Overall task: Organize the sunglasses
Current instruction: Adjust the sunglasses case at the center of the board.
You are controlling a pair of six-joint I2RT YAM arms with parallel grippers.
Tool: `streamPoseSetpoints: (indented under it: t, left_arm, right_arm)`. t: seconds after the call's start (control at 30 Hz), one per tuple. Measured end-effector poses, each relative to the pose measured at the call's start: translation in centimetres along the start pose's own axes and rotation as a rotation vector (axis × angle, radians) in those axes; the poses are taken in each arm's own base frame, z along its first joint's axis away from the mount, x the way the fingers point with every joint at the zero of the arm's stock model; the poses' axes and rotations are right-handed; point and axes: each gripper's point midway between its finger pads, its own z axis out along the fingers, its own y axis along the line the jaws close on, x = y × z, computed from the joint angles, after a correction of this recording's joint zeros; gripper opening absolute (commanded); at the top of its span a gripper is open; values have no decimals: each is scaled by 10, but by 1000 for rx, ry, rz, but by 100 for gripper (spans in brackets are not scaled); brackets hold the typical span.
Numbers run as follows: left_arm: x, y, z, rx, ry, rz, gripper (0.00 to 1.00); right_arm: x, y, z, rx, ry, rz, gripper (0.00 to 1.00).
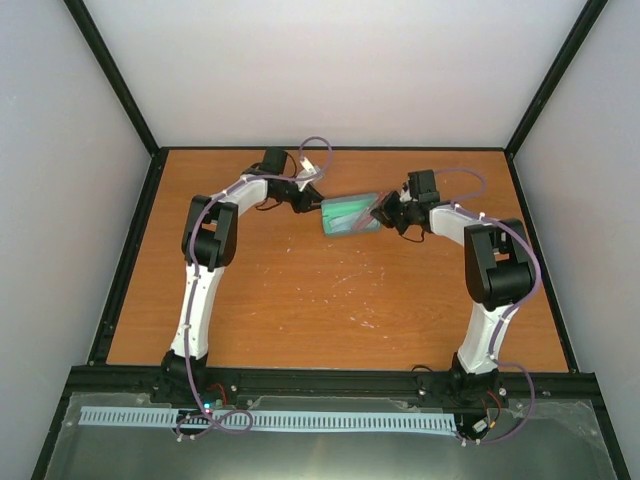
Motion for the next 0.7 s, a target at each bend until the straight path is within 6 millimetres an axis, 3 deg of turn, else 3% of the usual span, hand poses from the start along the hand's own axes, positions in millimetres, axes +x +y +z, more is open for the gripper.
streamPoseSetpoints:
  t: [0.37,0.7]
  left_arm:
    - [15,-20,11,75,16,-70,27]
    - [18,-39,17,129,21,-119,27]
  right_arm:
    - [0,6,6,-36,14,3,3]
    - [13,3,14,-37,53,1,3]
